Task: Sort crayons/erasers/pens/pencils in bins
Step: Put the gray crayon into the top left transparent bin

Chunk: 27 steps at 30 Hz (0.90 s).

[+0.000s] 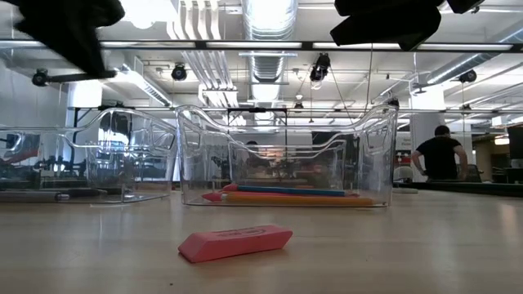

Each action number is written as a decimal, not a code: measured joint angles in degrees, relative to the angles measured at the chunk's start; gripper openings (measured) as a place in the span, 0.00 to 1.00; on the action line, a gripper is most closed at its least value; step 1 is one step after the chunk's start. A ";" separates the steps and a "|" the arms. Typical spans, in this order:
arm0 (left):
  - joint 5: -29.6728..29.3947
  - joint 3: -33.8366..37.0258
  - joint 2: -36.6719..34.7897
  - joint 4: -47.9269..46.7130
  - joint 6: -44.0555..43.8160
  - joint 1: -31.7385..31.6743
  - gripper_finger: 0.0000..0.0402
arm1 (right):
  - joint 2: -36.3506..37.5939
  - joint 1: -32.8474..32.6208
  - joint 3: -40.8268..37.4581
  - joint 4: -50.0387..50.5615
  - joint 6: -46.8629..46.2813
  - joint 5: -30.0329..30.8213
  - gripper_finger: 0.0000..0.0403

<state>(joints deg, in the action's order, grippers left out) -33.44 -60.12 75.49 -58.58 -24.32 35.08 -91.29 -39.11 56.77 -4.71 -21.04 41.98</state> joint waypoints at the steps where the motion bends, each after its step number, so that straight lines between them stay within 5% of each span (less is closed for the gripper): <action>1: -2.56 0.43 -1.50 -1.61 2.48 -2.38 0.02 | 0.00 0.03 0.00 -0.01 0.00 0.01 0.58; 9: -5.87 4.91 -7.75 1.21 27.34 -33.83 0.02 | 0.00 0.04 -0.07 0.00 0.02 0.01 0.59; 15: 3.04 8.01 -7.90 10.52 36.73 -54.34 0.03 | 0.00 0.04 -0.30 0.00 0.04 0.04 0.59; 21: 2.62 7.70 -7.38 14.06 37.04 -61.99 0.22 | 0.00 0.13 -0.71 -0.01 0.04 0.04 0.59; 27: -4.78 7.59 -8.18 13.19 38.92 -61.61 0.43 | 0.00 0.13 -0.90 -0.09 0.04 0.04 0.59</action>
<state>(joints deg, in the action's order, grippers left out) -38.23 -52.53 67.31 -45.39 14.59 -26.53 -91.29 -38.98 55.88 -4.80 -20.99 42.02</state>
